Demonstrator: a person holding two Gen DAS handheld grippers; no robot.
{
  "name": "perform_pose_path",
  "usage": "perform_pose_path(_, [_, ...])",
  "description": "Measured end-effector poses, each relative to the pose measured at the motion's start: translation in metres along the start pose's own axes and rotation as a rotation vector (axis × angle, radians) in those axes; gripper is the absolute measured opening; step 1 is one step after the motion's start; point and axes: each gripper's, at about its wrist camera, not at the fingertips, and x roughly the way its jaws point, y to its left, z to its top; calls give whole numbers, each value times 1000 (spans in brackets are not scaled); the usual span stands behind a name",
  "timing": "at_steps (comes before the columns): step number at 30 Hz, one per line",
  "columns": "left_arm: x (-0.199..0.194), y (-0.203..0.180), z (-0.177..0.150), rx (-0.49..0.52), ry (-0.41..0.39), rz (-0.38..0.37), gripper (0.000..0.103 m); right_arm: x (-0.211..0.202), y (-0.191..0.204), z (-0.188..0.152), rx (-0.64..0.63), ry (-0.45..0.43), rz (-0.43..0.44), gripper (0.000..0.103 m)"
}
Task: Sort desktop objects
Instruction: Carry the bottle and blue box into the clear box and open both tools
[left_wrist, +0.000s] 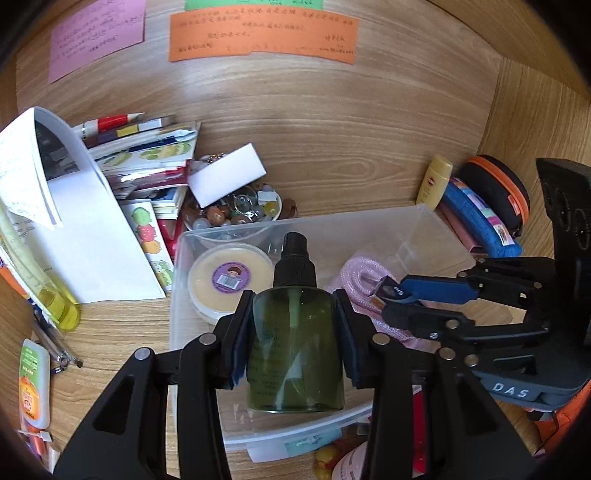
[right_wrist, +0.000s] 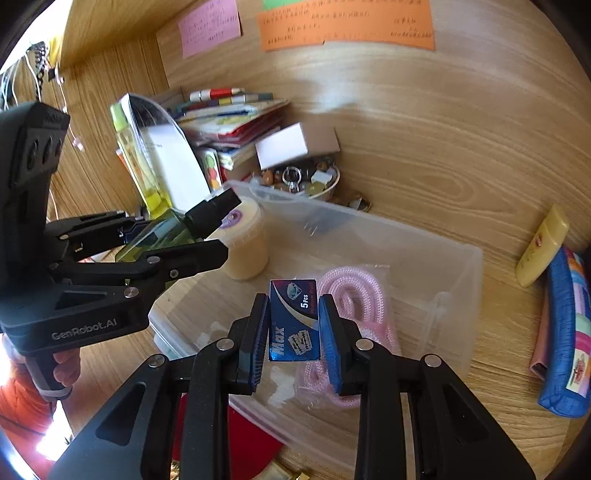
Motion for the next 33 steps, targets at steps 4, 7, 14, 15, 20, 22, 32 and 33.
perform_pose_path(4, [6,-3,-2,13,7,14,41,10,-1,-1,-7,27,-10,25])
perform_pose_path(7, [10,-2,-4,13,21,7,41,15,-2,-2,-10,41,-14,25])
perform_pose_path(14, [14,-2,-7,23,37,3,41,28,-1,-7,-24,66,-40,25])
perform_pose_path(15, [14,-2,-7,24,38,2,41,28,-1,-8,-25,65,-39,25])
perform_pose_path(20, [12,-1,-6,23,32,4,41,27,4,-8,-46,57,-66,25])
perform_pose_path(22, [11,-2,-6,22,32,3,41,27,6,-7,-52,57,-69,25])
perform_pose_path(32, [-5,-2,-4,19,10,15,41,20,14,-5,-92,43,-117,26])
perform_pose_path(33, [-7,-2,-4,20,6,15,41,19,15,-5,-94,39,-123,29])
